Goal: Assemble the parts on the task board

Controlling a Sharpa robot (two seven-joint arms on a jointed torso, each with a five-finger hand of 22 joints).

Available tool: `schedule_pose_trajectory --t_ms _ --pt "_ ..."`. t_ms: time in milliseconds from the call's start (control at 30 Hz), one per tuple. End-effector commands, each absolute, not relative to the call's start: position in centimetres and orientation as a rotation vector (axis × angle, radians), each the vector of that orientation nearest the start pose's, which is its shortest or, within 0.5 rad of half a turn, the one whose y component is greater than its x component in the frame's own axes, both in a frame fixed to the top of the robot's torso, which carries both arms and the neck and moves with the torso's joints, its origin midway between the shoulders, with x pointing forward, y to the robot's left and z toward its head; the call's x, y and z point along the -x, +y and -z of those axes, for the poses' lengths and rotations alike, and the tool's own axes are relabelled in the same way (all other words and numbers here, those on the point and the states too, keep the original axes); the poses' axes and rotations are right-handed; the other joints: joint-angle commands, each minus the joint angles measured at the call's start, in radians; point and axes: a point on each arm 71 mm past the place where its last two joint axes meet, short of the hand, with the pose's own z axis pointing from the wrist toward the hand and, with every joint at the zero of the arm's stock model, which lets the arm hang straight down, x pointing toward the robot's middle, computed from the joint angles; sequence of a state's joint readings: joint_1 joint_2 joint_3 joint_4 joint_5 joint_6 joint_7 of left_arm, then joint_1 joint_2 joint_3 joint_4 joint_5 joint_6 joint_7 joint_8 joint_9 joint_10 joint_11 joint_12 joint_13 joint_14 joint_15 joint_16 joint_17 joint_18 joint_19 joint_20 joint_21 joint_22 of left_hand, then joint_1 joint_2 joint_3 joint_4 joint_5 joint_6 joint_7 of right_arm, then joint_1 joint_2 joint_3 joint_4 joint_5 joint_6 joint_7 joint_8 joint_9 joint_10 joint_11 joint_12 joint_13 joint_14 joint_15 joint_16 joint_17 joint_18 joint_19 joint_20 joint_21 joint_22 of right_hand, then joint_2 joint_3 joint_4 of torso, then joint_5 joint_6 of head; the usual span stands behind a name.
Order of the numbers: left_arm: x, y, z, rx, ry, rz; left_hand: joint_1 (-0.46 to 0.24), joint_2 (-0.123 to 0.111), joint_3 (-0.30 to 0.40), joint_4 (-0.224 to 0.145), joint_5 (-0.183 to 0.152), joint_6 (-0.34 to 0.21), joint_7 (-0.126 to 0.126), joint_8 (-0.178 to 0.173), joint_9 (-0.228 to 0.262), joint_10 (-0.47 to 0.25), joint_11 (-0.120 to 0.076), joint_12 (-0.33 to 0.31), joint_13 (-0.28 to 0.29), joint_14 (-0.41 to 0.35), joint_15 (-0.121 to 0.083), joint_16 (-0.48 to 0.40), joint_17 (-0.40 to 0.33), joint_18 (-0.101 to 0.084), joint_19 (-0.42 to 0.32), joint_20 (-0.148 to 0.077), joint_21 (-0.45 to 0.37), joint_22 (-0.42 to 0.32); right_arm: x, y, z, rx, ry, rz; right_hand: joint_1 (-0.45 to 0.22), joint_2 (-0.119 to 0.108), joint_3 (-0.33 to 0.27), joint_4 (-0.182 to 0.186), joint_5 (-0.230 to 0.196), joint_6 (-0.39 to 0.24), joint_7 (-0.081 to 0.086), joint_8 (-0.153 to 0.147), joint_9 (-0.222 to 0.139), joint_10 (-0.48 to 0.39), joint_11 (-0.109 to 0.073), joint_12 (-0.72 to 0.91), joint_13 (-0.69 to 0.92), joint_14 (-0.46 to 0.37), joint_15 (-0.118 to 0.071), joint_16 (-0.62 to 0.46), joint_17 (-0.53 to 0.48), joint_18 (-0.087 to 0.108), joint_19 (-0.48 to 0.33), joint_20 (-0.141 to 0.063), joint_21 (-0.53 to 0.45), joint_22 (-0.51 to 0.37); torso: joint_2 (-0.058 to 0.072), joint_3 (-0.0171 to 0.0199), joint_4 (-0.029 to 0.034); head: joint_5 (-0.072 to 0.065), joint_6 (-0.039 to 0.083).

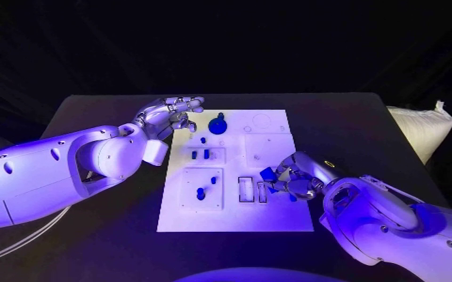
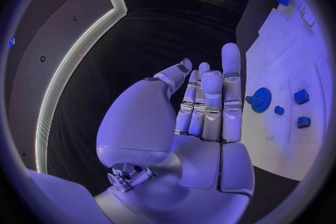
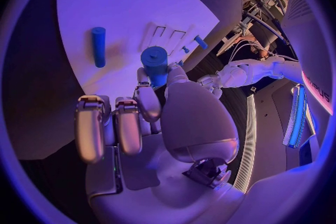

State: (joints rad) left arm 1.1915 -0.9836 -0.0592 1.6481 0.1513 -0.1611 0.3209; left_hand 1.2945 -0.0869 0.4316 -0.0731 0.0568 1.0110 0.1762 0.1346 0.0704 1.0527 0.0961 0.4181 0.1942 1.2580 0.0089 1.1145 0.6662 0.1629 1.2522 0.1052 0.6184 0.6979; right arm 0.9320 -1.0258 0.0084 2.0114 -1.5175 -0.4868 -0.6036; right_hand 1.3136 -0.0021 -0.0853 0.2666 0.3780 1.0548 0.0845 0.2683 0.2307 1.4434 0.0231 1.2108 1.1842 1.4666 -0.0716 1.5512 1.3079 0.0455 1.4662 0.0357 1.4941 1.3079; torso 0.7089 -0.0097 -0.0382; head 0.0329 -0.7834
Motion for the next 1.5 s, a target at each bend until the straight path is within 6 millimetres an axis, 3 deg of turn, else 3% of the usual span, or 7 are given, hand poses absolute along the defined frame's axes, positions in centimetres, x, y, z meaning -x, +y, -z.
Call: schedule_pose_trajectory --t_ms 33,500,967,1067,1200,1300,1500 --pt "-45.6 23.1 18.4 1.305 1.525 1.689 -0.003 0.003 -0.007 -0.001 0.003 -0.008 0.0 0.0 0.001 -0.007 -0.001 0.003 -0.002 -0.007 0.002 0.002 -0.003 0.019 -0.001 0.004 -0.006 -0.001 -35.0 -17.7 22.7 -0.268 1.88 -0.6 0.025 0.038 -0.002 0.012 0.01 0.02 -0.015 0.004 0.025 0.076 -0.032 0.238 0.296 0.099 -0.005 0.006 0.238 -0.021 0.066 -0.008 0.002 0.169 0.001 -0.0004 0.001 0.002 0.0" --pt "-45.6 23.0 18.4 1.303 1.529 1.696 -0.003 0.003 -0.007 -0.001 0.003 -0.008 0.0 0.0 0.001 -0.007 -0.001 0.003 -0.002 -0.007 0.002 0.002 -0.003 0.019 -0.001 0.004 -0.006 -0.001 -35.0 -15.0 23.9 -0.288 2.026 -0.628 -0.052 0.041 -0.026 0.023 0.076 0.041 -0.023 0.012 0.051 0.078 -0.039 0.234 0.299 0.099 -0.009 0.005 0.237 -0.021 0.067 -0.011 0.002 0.17 0.001 -0.0001 0.0004 0.006 -0.004" --pt "-45.5 22.9 18.4 1.302 1.533 1.7 -0.005 0.004 -0.008 0.0 0.003 -0.009 0.001 0.0 0.002 -0.008 0.0 0.003 -0.002 -0.008 0.003 0.003 -0.003 0.019 -0.001 0.005 -0.006 -0.001 -35.4 -13.9 24.3 -0.28 2.023 -0.617 -0.078 0.041 -0.042 0.023 0.068 0.054 -0.029 0.016 0.062 0.077 -0.043 0.225 0.296 0.099 -0.013 0.004 0.236 -0.02 0.066 -0.015 0.0 0.168 0.001 0.0007 -0.0011 0.012 -0.006" --pt "-45.5 22.9 18.4 1.302 1.533 1.7 -0.005 0.004 -0.008 0.0 0.003 -0.009 0.001 0.0 0.002 -0.008 0.0 0.003 -0.002 -0.008 0.003 0.003 -0.003 0.019 -0.001 0.005 -0.006 -0.001 -35.5 -13.8 24.2 -0.274 2.007 -0.607 -0.115 0.04 -0.064 0.023 -0.001 0.055 -0.029 0.014 0.068 0.075 -0.044 0.218 0.293 0.098 -0.014 0.003 0.234 -0.02 0.065 -0.016 -0.002 0.166 0.002 0.0007 0.0003 0.014 -0.006" --pt "-45.5 23.0 18.4 1.302 1.532 1.699 -0.005 0.004 -0.008 0.0 0.003 -0.009 0.001 0.0 0.002 -0.008 0.0 0.003 -0.002 -0.008 0.003 0.003 -0.003 0.019 -0.001 0.005 -0.006 -0.001 -35.7 -14.0 24.2 -0.261 1.989 -0.581 -0.22 0.039 -0.131 0.024 -0.207 0.049 -0.028 0.008 0.079 0.062 -0.042 0.181 0.272 0.096 -0.013 -0.002 0.225 -0.017 0.06 -0.016 -0.012 0.155 0.001 0.0006 -0.0009 0.013 -0.006" --pt "-45.5 23.0 18.4 1.303 1.532 1.698 -0.005 0.004 -0.008 0.0 0.003 -0.009 0.001 0.0 0.002 -0.008 0.0 0.003 -0.002 -0.008 0.003 0.003 -0.003 0.019 -0.001 0.005 -0.006 -0.001 -35.8 -14.0 24.2 -0.252 1.975 -0.568 -0.271 0.025 -0.164 0.027 -0.303 0.045 -0.026 0.004 0.086 0.054 -0.04 0.157 0.26 0.095 -0.012 -0.005 0.221 -0.015 0.058 -0.014 -0.017 0.15 0.002 0.0007 -0.0012 0.014 -0.007" --pt "-45.5 23.0 18.4 1.303 1.532 1.697 -0.005 0.004 -0.008 0.0 0.003 -0.009 0.001 0.0 0.002 -0.008 0.0 0.003 -0.002 -0.008 0.003 0.003 -0.003 0.019 -0.001 0.005 -0.006 -0.001 -35.9 -13.9 24.0 -0.231 1.952 -0.563 -0.322 0.001 -0.175 0.028 -0.327 0.041 -0.025 0.001 0.094 0.044 -0.039 0.127 0.244 0.094 -0.011 -0.009 0.215 -0.014 0.055 -0.013 -0.023 0.143 0.002 0.0016 -0.0023 0.015 -0.008"
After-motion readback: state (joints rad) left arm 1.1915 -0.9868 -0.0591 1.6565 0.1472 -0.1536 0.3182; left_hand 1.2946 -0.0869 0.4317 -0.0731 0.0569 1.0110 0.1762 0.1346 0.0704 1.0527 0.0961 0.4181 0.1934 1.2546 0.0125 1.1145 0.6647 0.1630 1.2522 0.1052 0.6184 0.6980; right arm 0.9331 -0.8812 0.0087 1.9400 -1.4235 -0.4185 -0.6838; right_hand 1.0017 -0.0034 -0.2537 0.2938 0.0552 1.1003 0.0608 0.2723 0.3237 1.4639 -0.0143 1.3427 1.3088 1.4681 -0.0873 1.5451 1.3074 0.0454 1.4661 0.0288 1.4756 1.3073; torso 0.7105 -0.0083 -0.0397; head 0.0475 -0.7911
